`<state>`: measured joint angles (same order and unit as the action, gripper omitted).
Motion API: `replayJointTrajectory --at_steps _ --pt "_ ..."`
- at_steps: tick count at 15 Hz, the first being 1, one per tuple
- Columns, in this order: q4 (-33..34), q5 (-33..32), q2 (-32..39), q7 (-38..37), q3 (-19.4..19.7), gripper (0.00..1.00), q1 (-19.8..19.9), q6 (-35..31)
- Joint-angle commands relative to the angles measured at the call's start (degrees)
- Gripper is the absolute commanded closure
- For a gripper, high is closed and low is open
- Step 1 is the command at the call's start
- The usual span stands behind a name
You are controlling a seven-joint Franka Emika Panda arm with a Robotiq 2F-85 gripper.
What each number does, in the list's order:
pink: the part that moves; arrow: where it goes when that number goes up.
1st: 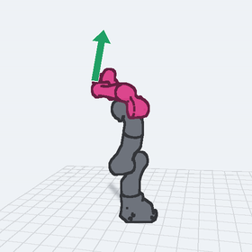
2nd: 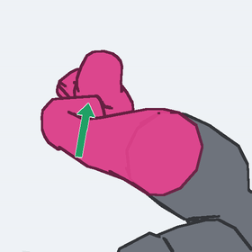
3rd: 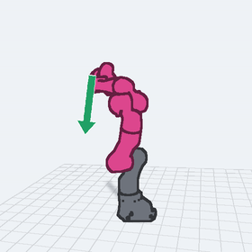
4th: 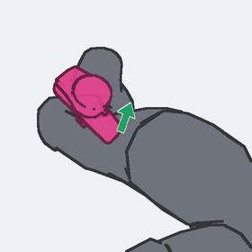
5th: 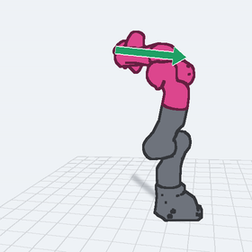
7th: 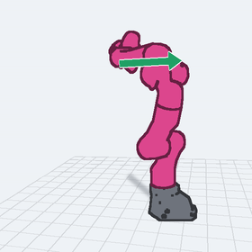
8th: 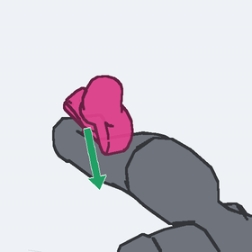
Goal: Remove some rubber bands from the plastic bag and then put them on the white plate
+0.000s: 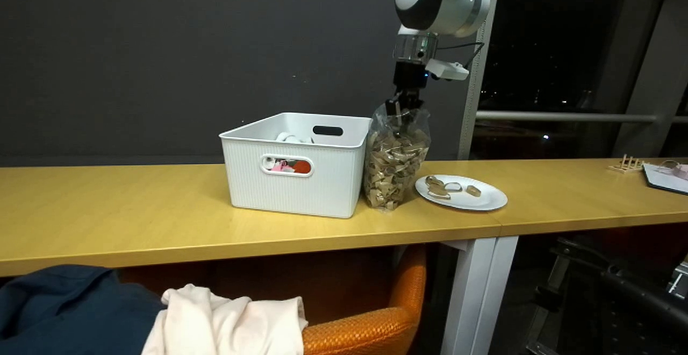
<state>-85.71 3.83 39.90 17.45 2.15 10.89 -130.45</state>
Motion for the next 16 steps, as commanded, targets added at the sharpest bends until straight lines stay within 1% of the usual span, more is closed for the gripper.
replayJointTrajectory --at_steps 1,3,4,5,6,9,11,13,14,15,16 --pt "4.4 -0.1 2.9 -0.6 -0.8 0.69 0.8 3.7" --pt "5.9 -0.1 4.4 -0.8 -0.8 0.45 0.8 4.8" --pt "6.6 -0.2 5.0 -0.9 -0.8 0.39 0.7 5.3" --pt "7.2 -0.3 5.5 -1.0 -0.7 0.28 0.6 5.9" --pt "8.1 -0.2 6.2 -0.9 -0.8 0.25 0.7 6.7" --pt "11.1 -0.3 8.7 -0.6 -1.0 0.21 0.6 9.0" --pt "12.9 -0.2 10.0 -0.4 -1.2 0.26 0.7 10.4" --pt "14.7 -0.2 11.2 -0.2 -1.3 0.34 0.8 11.9" --pt "15.2 -0.3 11.6 -0.2 -1.2 0.45 0.8 12.1" --pt "15.7 -0.3 11.8 -0.3 -1.2 0.59 0.8 12.2" --pt "15.8 -0.4 11.8 -0.4 -1.1 0.68 0.7 11.9"
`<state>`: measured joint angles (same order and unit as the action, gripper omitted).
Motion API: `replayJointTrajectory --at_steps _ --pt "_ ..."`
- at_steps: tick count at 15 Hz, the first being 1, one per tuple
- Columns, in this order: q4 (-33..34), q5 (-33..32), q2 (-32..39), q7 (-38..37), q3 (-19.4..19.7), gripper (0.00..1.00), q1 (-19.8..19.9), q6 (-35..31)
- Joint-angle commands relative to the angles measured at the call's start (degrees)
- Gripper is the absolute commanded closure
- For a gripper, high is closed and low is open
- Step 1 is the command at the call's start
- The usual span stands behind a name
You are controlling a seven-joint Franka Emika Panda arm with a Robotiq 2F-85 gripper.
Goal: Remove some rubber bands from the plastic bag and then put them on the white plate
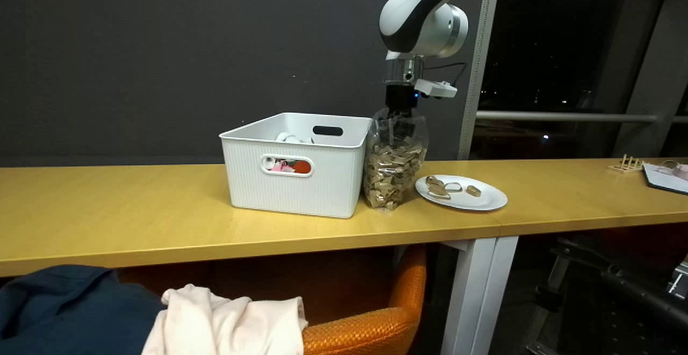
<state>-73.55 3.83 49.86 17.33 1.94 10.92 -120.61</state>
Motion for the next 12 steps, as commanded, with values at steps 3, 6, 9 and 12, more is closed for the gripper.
replayJointTrajectory --at_steps 3,6,9,12 --pt "3.8 -0.5 1.6 -1.0 -0.6 0.9 0.5 1.2" --pt "2.9 -0.3 0.2 -2.6 -0.2 1.0 0.4 1.3" --pt "0.6 -0.4 -2.8 -4.7 0.5 0.98 0.5 1.4" --pt "-2.3 0.1 -6.7 -6.3 1.0 0.98 1.1 0.6"
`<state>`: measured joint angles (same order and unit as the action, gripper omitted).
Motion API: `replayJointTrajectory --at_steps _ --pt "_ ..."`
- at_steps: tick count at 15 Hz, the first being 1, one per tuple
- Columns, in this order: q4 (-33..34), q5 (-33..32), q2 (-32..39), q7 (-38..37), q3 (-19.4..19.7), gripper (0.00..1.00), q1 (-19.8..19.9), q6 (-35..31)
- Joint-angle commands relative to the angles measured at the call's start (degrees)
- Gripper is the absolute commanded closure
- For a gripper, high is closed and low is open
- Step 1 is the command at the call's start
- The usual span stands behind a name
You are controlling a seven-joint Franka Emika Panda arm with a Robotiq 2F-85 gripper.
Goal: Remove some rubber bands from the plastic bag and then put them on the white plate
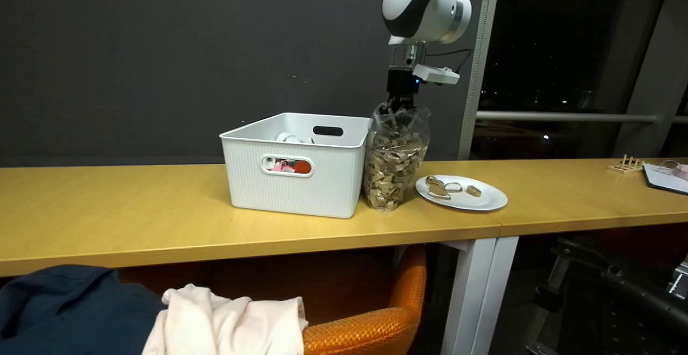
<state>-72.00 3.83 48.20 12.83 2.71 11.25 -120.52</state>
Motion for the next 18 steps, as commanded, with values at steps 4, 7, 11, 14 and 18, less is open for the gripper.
replayJointTrajectory --at_steps 4,7,11,14,18 --pt "-9.4 0.8 -12.1 -2.2 0.4 0.98 2.1 -1.2" --pt "-13.5 1.7 -17.5 -1.8 0.4 0.98 3.0 -1.7" --pt "-19.8 2.9 -24.2 -1.4 1.0 0.98 4.3 -2.0" --pt "-24.4 3.2 -26.9 -2.0 2.8 0.98 5.3 -2.5" --pt "-27.6 3.9 -24.4 -2.1 5.5 0.98 7.2 -4.9"
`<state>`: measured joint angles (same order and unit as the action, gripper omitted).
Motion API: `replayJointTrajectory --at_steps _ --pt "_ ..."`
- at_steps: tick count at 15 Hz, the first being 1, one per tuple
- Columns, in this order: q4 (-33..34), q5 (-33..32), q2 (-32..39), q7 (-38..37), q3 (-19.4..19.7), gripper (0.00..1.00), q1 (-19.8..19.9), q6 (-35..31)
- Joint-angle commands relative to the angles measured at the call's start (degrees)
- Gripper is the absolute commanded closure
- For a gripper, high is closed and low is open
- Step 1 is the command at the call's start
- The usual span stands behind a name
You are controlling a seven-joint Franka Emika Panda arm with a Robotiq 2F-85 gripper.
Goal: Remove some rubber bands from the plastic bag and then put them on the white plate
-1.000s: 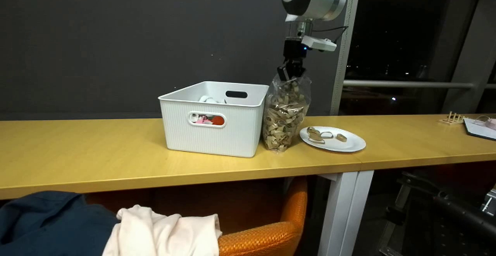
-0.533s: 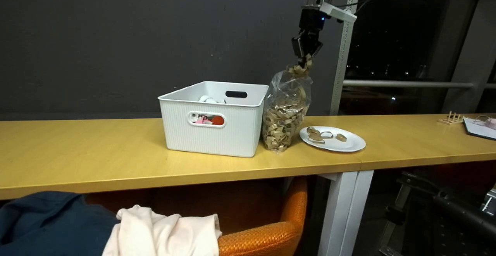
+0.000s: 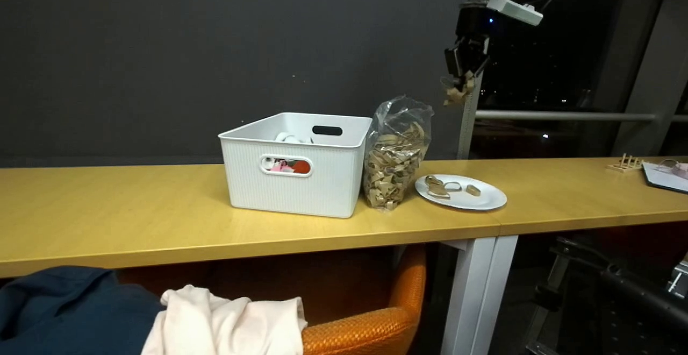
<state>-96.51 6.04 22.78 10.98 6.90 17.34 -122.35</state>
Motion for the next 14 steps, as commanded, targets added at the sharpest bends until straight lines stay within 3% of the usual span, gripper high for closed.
replayJointTrajectory --at_steps 1,8,9,10,12,14 --pt "-2.9 1.9 3.1 0.0 1.5 0.98 1.5 -4.7" --pt "5.7 2.3 18.0 -0.5 -1.2 0.98 2.0 -9.7" --pt "6.3 2.3 18.9 -0.7 -1.5 0.89 2.0 -9.8" --pt "7.2 2.3 19.8 -1.2 -1.6 0.64 2.0 -9.2" --pt "7.8 1.5 21.1 -2.9 -1.1 0.6 1.3 -8.4" --pt "6.8 1.5 20.8 -3.7 -1.0 0.45 1.3 -7.9"
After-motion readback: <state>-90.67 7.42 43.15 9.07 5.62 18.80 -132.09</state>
